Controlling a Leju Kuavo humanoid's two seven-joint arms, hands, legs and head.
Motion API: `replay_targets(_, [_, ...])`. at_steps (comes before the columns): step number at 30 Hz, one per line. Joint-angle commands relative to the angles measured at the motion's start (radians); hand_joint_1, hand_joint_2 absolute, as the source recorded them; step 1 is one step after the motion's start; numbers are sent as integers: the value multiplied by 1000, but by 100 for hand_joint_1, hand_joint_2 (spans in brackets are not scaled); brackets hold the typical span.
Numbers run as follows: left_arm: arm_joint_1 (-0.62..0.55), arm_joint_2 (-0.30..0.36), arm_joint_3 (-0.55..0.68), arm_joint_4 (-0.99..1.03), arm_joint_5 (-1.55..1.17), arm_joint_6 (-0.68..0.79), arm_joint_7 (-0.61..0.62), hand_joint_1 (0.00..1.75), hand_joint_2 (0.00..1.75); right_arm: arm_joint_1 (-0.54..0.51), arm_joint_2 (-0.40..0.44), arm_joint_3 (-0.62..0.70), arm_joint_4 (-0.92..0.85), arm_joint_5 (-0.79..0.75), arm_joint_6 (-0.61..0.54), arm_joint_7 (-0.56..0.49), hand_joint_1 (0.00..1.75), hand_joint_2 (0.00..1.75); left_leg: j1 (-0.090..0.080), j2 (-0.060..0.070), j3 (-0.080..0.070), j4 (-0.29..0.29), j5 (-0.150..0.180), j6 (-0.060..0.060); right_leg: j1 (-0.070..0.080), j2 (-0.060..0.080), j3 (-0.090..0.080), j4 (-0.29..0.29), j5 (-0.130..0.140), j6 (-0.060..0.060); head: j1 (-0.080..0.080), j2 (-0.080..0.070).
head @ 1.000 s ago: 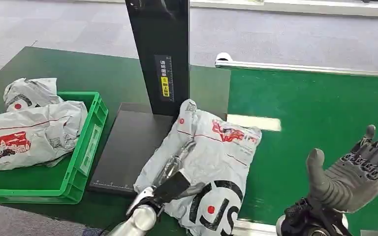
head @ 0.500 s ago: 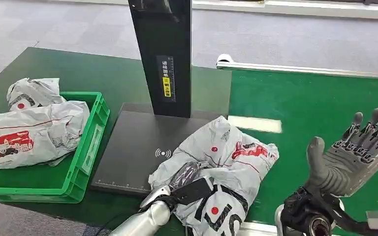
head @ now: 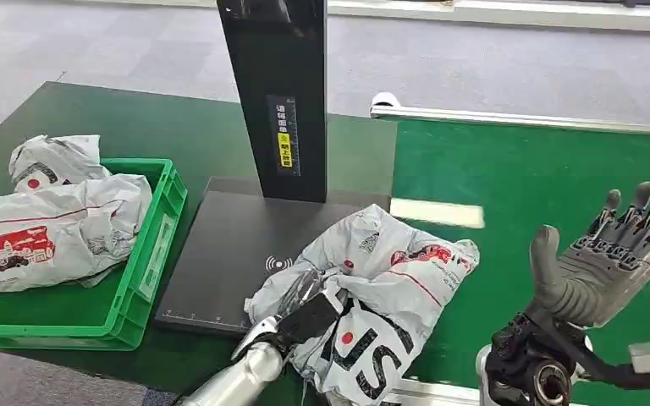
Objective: Moved the parcel from conveyor to table for the left to box.
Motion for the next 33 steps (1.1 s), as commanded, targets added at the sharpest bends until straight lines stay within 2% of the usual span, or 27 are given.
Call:
replay_targets(1, [76,73,65,-218,48,99,-69,175,175,-20,-5,-27,70,-1,-17,5,0,175,0,2,0,-1,0,0,0,3,-1,-1,1,0,0,0])
replay_targets(4, [218,195,71,-776,67,180,-24,175,175,31,-4,-45,57,-11,-15,-17,0,175,0,5,-3,-1,0,0,1,5,-4,-1,2,-1,0,0])
replay_targets(7, [313,254,158,-1110,85,256,-53,175,175,59,10,-61,52,-6,-2,-28,0,175,1,4,-5,0,0,0,1,4,-7,0,1,-1,0,0])
replay_targets(9, [326,267,170,-1146,93,244,-35,175,175,62,12,-62,50,-5,1,-30,0,175,1,6,-5,0,-1,-1,1,6,-8,0,1,-1,0,0])
replay_targets(23, [321,248,163,-1090,88,251,-68,175,175,57,13,-62,50,-4,0,-30,0,175,0,3,-5,-3,1,0,0,2,-6,-2,1,-2,0,0])
replay_targets(24, [337,246,189,-1126,123,308,-120,175,175,71,16,-67,41,-5,-7,-29,0,175,0,2,-5,-2,0,0,0,2,-6,-1,0,-1,0,0])
replay_targets(27, [373,266,266,-1219,165,371,-125,175,175,111,13,-75,29,-7,-17,-25,0,175,0,3,-5,-1,-1,0,0,3,-6,-1,-1,-1,0,0])
replay_targets(29, [367,264,327,-1221,251,356,-125,175,175,120,13,-79,38,-14,-6,-23,0,175,1,4,-4,-2,-1,0,1,3,-6,-1,0,-1,0,0])
replay_targets(33, [298,224,544,-1113,366,289,-103,175,175,111,7,-85,64,-9,-2,-10,0,175,1,3,-4,-3,1,0,1,2,-5,-3,0,-2,0,0])
